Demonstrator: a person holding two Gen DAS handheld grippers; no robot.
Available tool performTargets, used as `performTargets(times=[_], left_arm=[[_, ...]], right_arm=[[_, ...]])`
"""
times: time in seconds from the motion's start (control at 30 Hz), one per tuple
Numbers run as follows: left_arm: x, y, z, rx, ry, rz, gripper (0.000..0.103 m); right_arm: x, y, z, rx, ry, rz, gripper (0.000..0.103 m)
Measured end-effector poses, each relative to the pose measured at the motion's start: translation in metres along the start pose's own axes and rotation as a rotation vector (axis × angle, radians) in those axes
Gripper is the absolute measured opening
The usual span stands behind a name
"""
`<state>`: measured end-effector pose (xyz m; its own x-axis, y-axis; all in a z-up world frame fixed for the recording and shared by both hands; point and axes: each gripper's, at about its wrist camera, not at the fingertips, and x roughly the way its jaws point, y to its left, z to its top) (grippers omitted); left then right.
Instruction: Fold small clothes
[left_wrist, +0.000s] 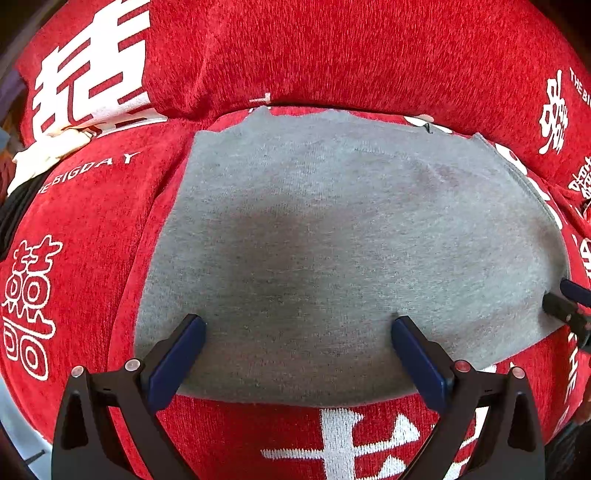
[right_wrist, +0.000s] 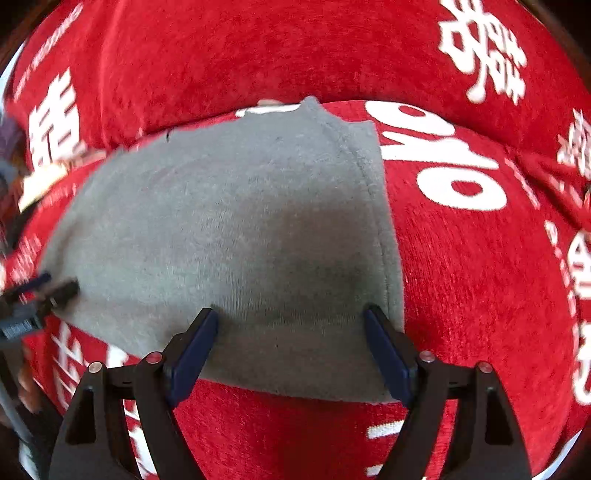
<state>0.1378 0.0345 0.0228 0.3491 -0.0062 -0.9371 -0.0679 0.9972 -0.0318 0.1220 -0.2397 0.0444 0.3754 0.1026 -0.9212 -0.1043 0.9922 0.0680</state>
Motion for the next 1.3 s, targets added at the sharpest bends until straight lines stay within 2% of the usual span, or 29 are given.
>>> performTargets(times=[0.1,0.2,0.27,0.37,0.43,0.5,0.6,0.67,0.77,0.9,1.0,1.07,1.17,1.23,1.3], left_arm=[[-0.006,-0.001,0.005,-0.01,0.003,0.013,0.102],[-0.012,0.003,0.014,-0.052,-0.028,0.006,0.102],[-0.007,0.006,0.028,-0.097,-0.016,0.005,0.102],[0.008,0.005,0.048,-0.14,0.019,0.016,0.102],[0.02,0.004,0.061,-0.157,0.032,0.032,0.102],[0.029,0.0,0.071,-0.155,0.037,0.049,0.102],[0.045,-0.002,0.083,-0.116,0.057,0.082,0.102],[0.054,0.008,0.091,-0.129,0.059,0.086,0.102],[0.064,0.027,0.106,-0.186,0.086,0.053,0.102],[0.06,0.028,0.118,-0.194,0.069,0.097,0.102],[0.056,0.014,0.125,-0.197,0.036,0.039,0.102],[0.063,-0.001,0.128,-0.153,0.05,0.029,0.102],[0.079,-0.004,0.131,-0.11,0.092,0.074,0.102],[0.081,0.011,0.132,-0.139,0.088,0.069,0.102],[0.077,0.034,0.132,-0.2,0.107,0.018,0.102]], right_arm=[[-0.002,0.014,0.003,-0.034,0.037,-0.072,0.084],[-0.012,0.025,0.016,0.013,0.006,-0.072,0.084],[-0.008,0.03,0.03,0.043,0.047,-0.08,0.084],[0.007,0.045,0.048,0.015,0.066,-0.042,0.084],[0.019,0.06,0.057,-0.032,0.068,-0.073,0.084],[0.036,0.068,0.066,-0.046,0.091,-0.074,0.084],[0.046,0.074,0.079,-0.057,0.07,-0.095,0.084],[0.051,0.064,0.09,-0.038,0.066,-0.108,0.084],[0.061,0.041,0.106,0.015,0.069,-0.12,0.084],[0.062,0.006,0.123,0.139,0.074,-0.11,0.084],[0.049,0.003,0.126,0.237,0.007,-0.06,0.084],[0.056,0.019,0.13,0.193,0.024,-0.034,0.084],[0.078,0.048,0.134,0.041,0.078,-0.109,0.084],[0.087,0.045,0.135,0.023,0.08,-0.124,0.084],[0.087,0.031,0.139,0.051,0.078,-0.112,0.084]])
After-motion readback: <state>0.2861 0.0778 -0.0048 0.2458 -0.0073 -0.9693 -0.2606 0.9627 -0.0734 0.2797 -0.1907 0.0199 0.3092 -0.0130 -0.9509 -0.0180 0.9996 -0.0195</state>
